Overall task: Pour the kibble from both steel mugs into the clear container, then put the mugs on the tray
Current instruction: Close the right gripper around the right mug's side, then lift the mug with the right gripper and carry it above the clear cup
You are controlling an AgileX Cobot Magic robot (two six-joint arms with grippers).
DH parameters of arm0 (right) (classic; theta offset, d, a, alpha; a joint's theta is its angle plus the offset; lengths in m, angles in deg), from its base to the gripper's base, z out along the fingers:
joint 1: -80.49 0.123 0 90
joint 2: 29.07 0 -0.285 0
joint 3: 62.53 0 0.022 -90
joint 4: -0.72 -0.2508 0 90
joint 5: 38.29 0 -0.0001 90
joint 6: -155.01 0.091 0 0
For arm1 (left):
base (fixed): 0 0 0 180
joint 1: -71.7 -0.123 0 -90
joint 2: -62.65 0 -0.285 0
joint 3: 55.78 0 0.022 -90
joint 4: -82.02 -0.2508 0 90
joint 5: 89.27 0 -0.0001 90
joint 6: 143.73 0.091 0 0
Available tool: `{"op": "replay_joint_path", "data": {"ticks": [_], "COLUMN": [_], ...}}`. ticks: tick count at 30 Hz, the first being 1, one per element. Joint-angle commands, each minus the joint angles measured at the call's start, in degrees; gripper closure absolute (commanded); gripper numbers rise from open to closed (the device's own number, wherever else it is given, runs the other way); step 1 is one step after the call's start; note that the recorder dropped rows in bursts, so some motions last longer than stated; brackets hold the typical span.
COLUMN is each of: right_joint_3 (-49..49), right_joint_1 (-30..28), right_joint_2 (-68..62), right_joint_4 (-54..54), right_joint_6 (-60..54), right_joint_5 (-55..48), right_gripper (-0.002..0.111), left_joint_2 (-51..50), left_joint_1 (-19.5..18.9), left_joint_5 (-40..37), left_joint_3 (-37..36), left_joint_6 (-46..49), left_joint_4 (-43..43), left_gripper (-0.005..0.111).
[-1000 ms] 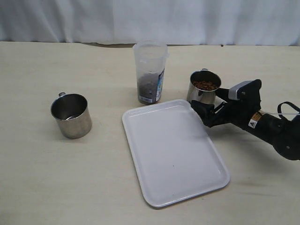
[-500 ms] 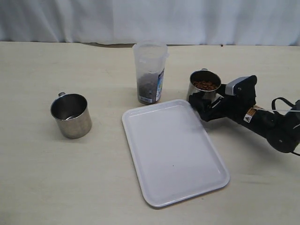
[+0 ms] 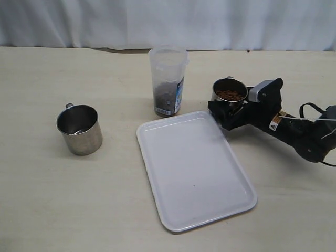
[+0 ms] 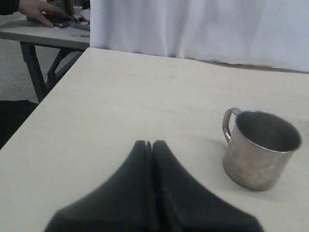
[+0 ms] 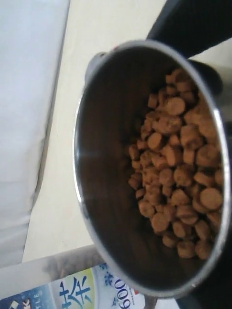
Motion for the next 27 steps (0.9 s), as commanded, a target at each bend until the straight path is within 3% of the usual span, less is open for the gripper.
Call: {"op": "replay_joint_path", "data": {"ticks": [1, 10, 14, 16, 17, 18, 20, 25, 27], "right_joint_3": [1.1, 2.2, 4.2, 4.3, 4.3, 4.3, 4.3, 4.4, 4.4], "right_joint_1": [0.1, 0.1, 0.1, 0.1, 0.1, 0.1, 0.1, -0.1, -0.1], "right_joint_2": [-1.7, -2.0, -2.0, -2.0, -2.0, -2.0, -2.0, 3.0, 10.0], "right_joint_4": [0.7, 0.7, 0.9, 1.1, 1.1, 1.1, 1.2, 0.6, 0.8], "right_joint_6": [0.0, 0.5, 7.4, 7.6, 7.6, 7.6, 7.6, 8.0, 13.9], "right_joint_5": [0.4, 0.4, 0.4, 0.4, 0.4, 0.4, 0.4, -0.8, -11.8], "right_gripper": [0.019, 0.019, 0.025, 0.042, 0.058, 0.068, 0.1, 0.103, 0.103], "left_joint_2": [0.2, 0.2, 0.2, 0.2, 0.2, 0.2, 0.2, 0.2, 0.2], "left_joint_1": [0.4, 0.4, 0.4, 0.4, 0.4, 0.4, 0.4, 0.4, 0.4], "left_joint_5": [0.5, 0.5, 0.5, 0.5, 0.5, 0.5, 0.5, 0.5, 0.5], "left_joint_3": [-0.2, -0.2, -0.2, -0.2, -0.2, -0.2, -0.2, -0.2, -0.2], "left_joint_6": [0.0, 0.0, 0.0, 0.0, 0.0, 0.0, 0.0, 0.0, 0.0], "left_joint_4": [0.0, 0.0, 0.0, 0.0, 0.0, 0.0, 0.0, 0.0, 0.0], "left_gripper": [0.107, 0.107, 0.107, 0.107, 0.107, 0.107, 0.107, 0.107, 0.107]}}
